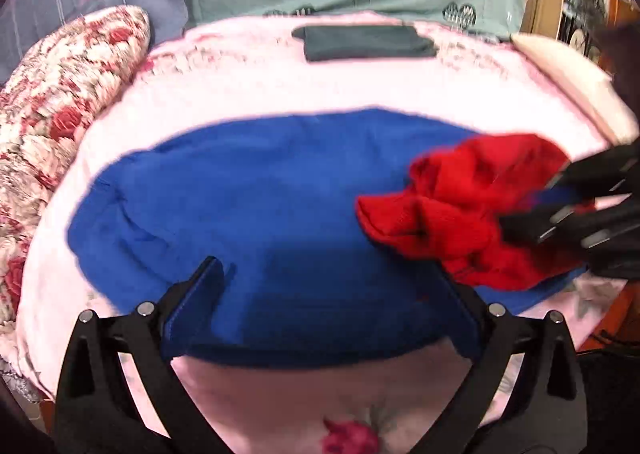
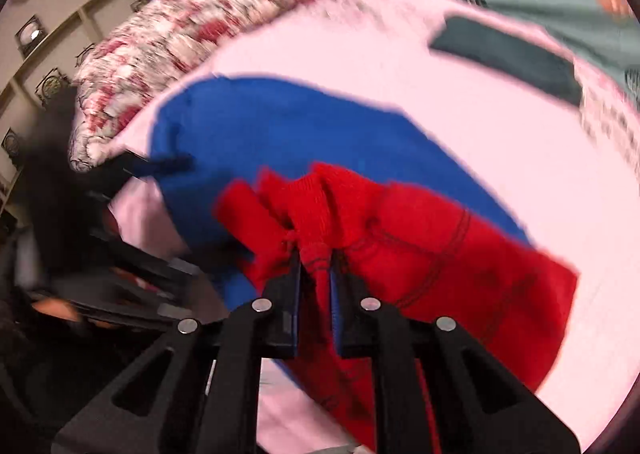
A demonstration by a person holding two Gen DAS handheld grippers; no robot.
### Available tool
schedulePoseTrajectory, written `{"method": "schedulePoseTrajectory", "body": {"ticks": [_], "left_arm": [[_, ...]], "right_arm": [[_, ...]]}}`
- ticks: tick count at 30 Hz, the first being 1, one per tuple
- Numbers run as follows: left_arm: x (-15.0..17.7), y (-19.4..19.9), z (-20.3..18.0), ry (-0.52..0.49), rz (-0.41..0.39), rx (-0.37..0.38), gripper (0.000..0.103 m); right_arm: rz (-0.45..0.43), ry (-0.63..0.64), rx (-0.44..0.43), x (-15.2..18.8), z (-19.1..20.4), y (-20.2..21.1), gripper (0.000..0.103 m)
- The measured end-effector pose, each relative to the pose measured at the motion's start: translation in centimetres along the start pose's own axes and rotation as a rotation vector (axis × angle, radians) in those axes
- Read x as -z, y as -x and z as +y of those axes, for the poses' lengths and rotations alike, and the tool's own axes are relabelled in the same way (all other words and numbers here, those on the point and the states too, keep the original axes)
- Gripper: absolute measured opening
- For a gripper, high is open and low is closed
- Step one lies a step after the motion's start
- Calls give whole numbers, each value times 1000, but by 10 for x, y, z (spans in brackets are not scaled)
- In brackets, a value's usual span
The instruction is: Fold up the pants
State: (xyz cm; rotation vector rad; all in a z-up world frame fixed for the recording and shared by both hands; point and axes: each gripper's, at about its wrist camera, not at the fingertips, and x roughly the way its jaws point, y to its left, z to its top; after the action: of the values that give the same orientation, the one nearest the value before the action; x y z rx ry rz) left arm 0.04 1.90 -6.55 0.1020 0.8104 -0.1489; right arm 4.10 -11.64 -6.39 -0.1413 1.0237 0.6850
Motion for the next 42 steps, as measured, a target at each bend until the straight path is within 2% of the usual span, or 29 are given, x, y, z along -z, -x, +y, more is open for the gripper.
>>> {"method": "schedulePoseTrajectory", "body": {"ticks": [3,6,8,10,11,12,15,17,20,22,23,24,25,26,27,29,30,32,34,37,39,42], "left_arm": [[-5,11,7,28,-53,-2,101],[-10,1,8,59,-28,6,100],[-10,-2,1,38,-32,11,100],[-7,-17,-4,-8,10,-17,100],[-4,-28,-2,-8,53,-32,101],[0,-36,4,17,76,-13,101],[1,-33,9,27,69,-2,101],[2,-33,8,25,67,-7,101],[2,-34,8,27,65,-6,101],[3,-34,8,27,64,-7,101],[3,-34,8,26,63,-7,101],[3,-34,8,27,63,-8,101],[3,-34,8,27,63,-9,101],[3,-35,8,26,63,-9,101],[3,-35,9,28,62,-10,101],[3,-35,8,28,62,-10,101],[3,-35,8,28,63,-9,101],[3,-34,8,28,60,-7,101],[3,-35,8,28,58,-4,101],[3,-35,8,29,56,-4,101],[3,-35,7,29,56,-4,101],[4,-34,7,31,55,-5,101]], "right_arm": [[-1,-10,-16,7,-5,-4,18],[-14,4,-20,11,-3,1,24],[-15,-2,-18,14,-4,2,24],[-19,-17,-35,18,-9,3,24],[-21,-34,-49,18,-11,4,24],[-29,-62,-73,18,-15,6,23],[-62,-121,-139,17,-25,15,23],[-88,-153,-154,16,-31,23,17],[-141,-164,-145,9,-35,38,12],[-129,-109,-119,5,-26,39,13],[-115,-85,-118,3,-22,37,17],[-97,-59,-124,2,-16,33,32],[-91,-44,-117,0,-12,31,42],[-93,-31,-85,-2,-7,25,42],[-79,-26,-65,-3,-6,19,42],[-18,-52,-43,-6,-9,0,29],[1,-68,-54,-6,-12,-6,13],[-22,-84,-76,-7,-14,-4,11],[-108,-87,-99,-12,-14,18,10],[-191,-72,-142,-22,-10,48,10],[-192,-28,-157,-26,3,53,10],[-98,56,-131,-23,24,25,11]]}}
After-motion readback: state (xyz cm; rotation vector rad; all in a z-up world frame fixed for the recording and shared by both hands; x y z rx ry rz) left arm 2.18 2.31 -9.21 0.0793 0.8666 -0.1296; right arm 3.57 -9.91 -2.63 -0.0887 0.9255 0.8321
